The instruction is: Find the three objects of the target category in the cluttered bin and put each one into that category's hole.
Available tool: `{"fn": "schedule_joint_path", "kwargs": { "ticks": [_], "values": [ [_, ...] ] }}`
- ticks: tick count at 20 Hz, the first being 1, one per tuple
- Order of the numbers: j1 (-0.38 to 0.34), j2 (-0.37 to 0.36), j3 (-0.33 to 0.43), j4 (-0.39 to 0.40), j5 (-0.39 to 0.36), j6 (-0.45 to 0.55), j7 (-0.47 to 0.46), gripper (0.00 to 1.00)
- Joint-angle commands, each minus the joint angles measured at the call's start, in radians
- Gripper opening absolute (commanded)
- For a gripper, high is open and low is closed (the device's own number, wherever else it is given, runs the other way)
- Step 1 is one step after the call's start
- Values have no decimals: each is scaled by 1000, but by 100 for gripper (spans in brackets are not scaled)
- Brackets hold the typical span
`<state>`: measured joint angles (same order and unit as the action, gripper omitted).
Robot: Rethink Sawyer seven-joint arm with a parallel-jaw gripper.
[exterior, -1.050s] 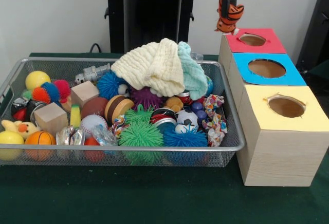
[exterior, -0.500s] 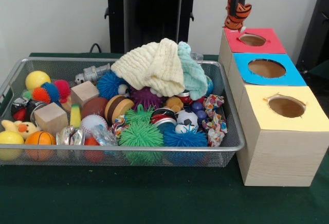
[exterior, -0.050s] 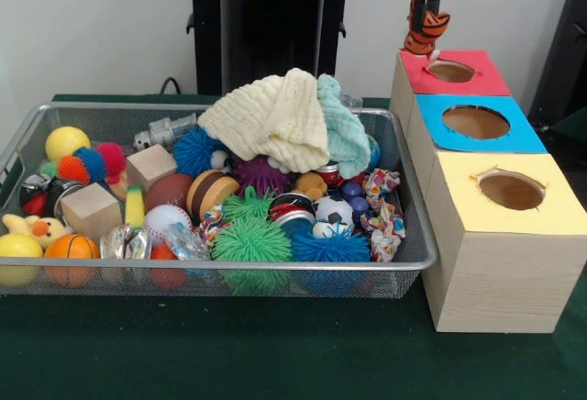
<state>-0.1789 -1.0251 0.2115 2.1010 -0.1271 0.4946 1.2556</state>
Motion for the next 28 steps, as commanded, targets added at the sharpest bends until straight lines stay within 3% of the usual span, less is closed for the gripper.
{"fn": "schedule_joint_path", "kwargs": {
  "ticks": [1, 13, 28],
  "values": [
    [25, 64, -47, 78, 50, -100, 298, 0],
    [108, 57, -85, 103, 113, -126, 332, 0],
    [158, 74, -96, 134, 179, -261, 320, 0]
  ]
}}
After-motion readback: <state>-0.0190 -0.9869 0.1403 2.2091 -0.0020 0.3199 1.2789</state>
